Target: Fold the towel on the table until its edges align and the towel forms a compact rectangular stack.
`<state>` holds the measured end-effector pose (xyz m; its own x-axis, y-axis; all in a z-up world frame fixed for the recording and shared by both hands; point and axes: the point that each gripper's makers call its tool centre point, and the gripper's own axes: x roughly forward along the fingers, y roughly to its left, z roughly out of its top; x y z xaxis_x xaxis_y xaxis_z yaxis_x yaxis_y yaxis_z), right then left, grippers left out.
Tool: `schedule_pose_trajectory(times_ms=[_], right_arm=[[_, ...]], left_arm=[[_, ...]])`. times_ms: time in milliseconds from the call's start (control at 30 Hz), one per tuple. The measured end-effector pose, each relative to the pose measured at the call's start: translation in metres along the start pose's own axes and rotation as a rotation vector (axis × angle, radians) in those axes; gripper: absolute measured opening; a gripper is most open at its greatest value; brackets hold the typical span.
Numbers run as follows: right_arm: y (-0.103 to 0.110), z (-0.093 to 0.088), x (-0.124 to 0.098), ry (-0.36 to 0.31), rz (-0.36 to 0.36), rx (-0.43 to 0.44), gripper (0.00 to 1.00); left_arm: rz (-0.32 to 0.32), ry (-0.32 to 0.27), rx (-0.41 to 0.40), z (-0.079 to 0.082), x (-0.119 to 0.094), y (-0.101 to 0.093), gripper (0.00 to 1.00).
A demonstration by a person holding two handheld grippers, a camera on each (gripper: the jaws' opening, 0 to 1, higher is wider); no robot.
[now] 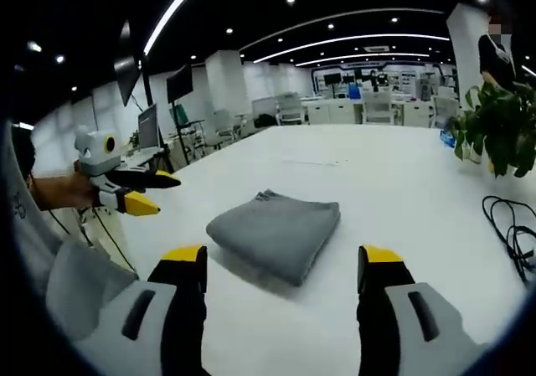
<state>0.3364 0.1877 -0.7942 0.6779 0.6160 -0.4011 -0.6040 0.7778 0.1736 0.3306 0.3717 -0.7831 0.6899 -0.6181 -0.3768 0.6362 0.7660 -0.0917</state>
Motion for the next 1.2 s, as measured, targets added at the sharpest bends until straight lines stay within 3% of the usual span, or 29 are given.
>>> schedule_pose_trajectory(times_ms=[233, 500, 733, 1000, 1200], right_arm=[[0.01, -0.016, -0.011, 0.033, -0.002, 0.006, 0.79], [0.022, -0.03, -0.022, 0.046, -0.005, 0.023, 0.8], [0.024, -0.037, -0.026, 0.068, -0.011, 0.0, 0.8], [0.031, -0.046, -0.02, 0.067, -0.012, 0.016, 0.75], [0.038, -0.05, -0.017, 0.07, 0.001, 0.018, 0.78]], left_arm=[[0.001, -0.012, -0.028, -0.014, -0.009, -0.011, 0.66], [-0.017, 0.024, -0.02, -0.028, -0.008, -0.018, 0.68], [-0.017, 0.011, -0.015, -0.028, -0.011, -0.021, 0.7], [-0.024, 0.041, -0.056, -0.046, -0.015, -0.03, 0.73], [-0.015, 0.011, -0.046, -0.041, -0.019, -0.029, 0.81]])
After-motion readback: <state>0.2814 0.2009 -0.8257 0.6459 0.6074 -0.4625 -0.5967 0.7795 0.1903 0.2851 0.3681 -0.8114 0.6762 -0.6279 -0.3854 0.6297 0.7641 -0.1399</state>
